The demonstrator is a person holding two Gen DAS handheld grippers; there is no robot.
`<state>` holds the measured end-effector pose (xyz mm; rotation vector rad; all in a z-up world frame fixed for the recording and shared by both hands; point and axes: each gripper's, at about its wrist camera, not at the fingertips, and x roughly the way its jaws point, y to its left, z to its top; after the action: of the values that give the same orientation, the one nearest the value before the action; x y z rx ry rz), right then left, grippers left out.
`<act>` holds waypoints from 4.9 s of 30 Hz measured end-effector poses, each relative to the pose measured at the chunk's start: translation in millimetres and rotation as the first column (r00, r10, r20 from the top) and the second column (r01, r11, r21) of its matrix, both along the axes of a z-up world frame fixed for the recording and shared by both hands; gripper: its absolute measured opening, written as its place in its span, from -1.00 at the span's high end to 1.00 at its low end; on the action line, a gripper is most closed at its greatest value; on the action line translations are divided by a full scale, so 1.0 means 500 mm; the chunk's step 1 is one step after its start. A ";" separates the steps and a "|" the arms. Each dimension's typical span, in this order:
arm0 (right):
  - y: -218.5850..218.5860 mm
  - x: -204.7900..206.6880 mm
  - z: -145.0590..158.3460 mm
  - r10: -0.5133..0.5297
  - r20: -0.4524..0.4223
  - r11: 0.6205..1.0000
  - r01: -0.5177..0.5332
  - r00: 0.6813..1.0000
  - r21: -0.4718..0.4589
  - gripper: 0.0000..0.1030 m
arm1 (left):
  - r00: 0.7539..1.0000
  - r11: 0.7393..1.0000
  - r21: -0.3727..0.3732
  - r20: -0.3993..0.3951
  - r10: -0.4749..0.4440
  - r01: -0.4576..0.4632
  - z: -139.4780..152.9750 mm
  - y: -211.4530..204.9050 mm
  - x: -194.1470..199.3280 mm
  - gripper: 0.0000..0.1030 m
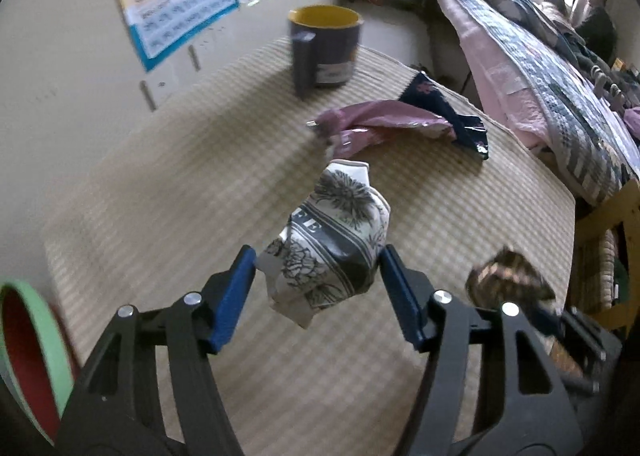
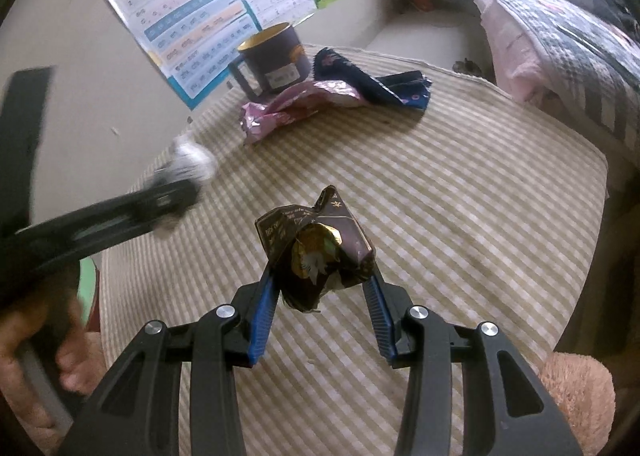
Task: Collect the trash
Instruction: 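Grasp the brown foil wrapper with the right gripper while the left grasps the white patterned wrapper, then carry the white patterned wrapper and brown foil wrapper over the green bin, then open the right gripper over the bin while the left gripper releases the white wrapper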
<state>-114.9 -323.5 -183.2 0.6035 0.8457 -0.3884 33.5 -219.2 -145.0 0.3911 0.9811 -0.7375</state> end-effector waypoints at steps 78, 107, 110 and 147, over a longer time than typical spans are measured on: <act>0.459 0.221 0.156 0.549 -0.057 0.811 -0.547 0.834 -0.208 0.19 | 0.852 0.845 -0.165 0.049 0.522 -0.508 0.063 0.611 0.082 -0.17; 0.646 0.375 0.150 0.744 -0.074 0.644 -0.742 0.664 -0.187 0.17 | 0.714 0.707 -0.132 -0.014 0.700 -0.695 -0.003 0.809 0.142 -0.17; 0.653 0.389 0.139 0.747 -0.083 0.642 -0.748 0.660 -0.168 0.17 | 0.711 0.703 -0.130 -0.027 0.703 -0.700 -0.011 0.815 0.144 -0.17; 0.582 0.372 0.126 0.724 -0.038 0.667 -0.713 0.689 -0.216 -0.37 | 0.728 0.724 -0.085 -0.042 0.684 -0.685 -0.025 0.780 0.153 -0.56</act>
<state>71.0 -32.4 -120.0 0.0356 0.9094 0.2708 109.9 170.8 -157.5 -0.0803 0.9994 -0.0978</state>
